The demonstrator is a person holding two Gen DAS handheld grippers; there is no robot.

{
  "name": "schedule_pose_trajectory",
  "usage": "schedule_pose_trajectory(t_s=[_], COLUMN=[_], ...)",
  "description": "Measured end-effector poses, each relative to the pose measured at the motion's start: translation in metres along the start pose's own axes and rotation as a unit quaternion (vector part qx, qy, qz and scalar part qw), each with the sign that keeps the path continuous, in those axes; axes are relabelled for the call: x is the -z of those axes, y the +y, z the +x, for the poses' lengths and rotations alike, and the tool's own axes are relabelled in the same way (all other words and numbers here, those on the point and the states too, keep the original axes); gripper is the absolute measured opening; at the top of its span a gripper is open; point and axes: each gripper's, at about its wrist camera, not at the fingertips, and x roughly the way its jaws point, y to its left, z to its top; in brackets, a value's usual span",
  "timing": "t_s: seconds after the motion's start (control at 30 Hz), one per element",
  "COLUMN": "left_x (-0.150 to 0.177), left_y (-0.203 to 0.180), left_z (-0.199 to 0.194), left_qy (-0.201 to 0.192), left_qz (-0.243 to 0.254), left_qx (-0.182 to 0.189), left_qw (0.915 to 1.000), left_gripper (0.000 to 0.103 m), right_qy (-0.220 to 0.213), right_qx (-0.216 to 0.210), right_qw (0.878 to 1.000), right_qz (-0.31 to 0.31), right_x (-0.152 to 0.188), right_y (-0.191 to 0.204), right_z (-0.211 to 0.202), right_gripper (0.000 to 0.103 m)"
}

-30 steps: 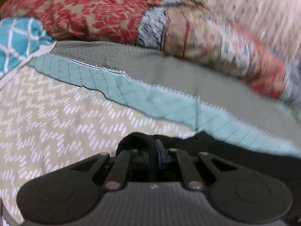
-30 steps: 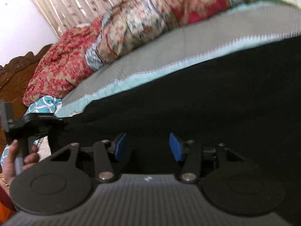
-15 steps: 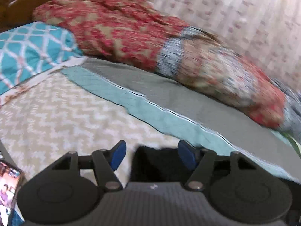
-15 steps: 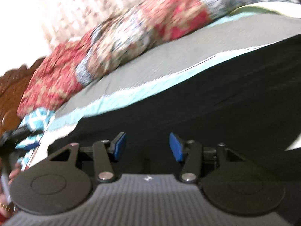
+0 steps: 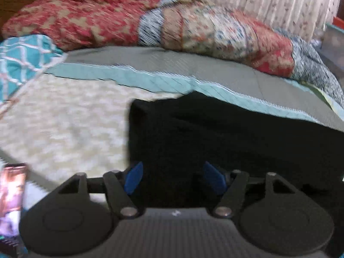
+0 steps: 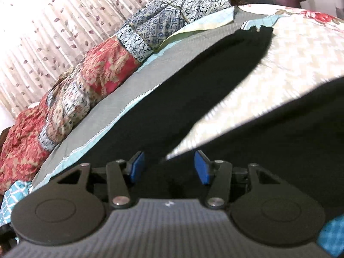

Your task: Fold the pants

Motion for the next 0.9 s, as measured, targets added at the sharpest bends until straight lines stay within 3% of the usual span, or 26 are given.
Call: schedule_pose_trajectory(t_s=[0.1,0.2,0.27,0.4,0.5,0.67,0.73,0.77,0.83,0.9], left_x=[0.005,0.015,0.024,0.043,0.054,0.074,0.077,0.077,0.076,0.074], left_y=[0.028,0.052,0.063,0.078,0.088,0.099,0.099,0.098,0.094,0.090], left_z=[-0.026,-0.038,-0.044,-0.055,-0.050,-0.027,-0.022,-0.021,-0.018,-0.016], left_qy=[-0.013,0.007,0.027,0.043,0.067,0.118,0.115,0.114,0.117,0.125], left_qz=[-0.022,-0.051,-0.074,-0.121,-0.152,-0.236,-0.251,-0.253,-0.254,-0.254], left_qx=[-0.020,-0.027,-0.013,0.024,0.058,0.123,0.131,0.132,0.128,0.121], left_qw=[0.9995,0.9983,0.9968,0.9915,0.9844,0.9567,0.9520,0.9516,0.9514,0.9515], left_gripper=[0.080,0.083,0.083,0.100,0.101,0.101,0.101,0.098,0.082,0.043], right_qy=[0.025,0.065,0.086,0.111,0.114,0.100,0.092,0.090,0.096,0.101], right_qx=[-0.033,-0.070,-0.088,-0.105,-0.087,-0.049,-0.042,-0.037,-0.031,-0.042], right_qw=[0.999,0.993,0.986,0.979,0.984,0.994,0.994,0.993,0.989,0.982], right_qz=[-0.020,-0.071,-0.114,-0.135,-0.103,0.002,0.046,0.066,0.107,0.152], right_x=[0.017,0.040,0.053,0.062,0.061,0.056,0.057,0.058,0.062,0.065], right_y=[0.014,0.048,0.072,0.086,0.069,0.018,-0.003,-0.011,-0.025,-0.035], right_z=[-0.002,0.006,0.007,-0.002,-0.017,-0.048,-0.056,-0.058,-0.055,-0.044], right_gripper=[0.055,0.055,0.055,0.054,0.054,0.055,0.055,0.055,0.055,0.055])
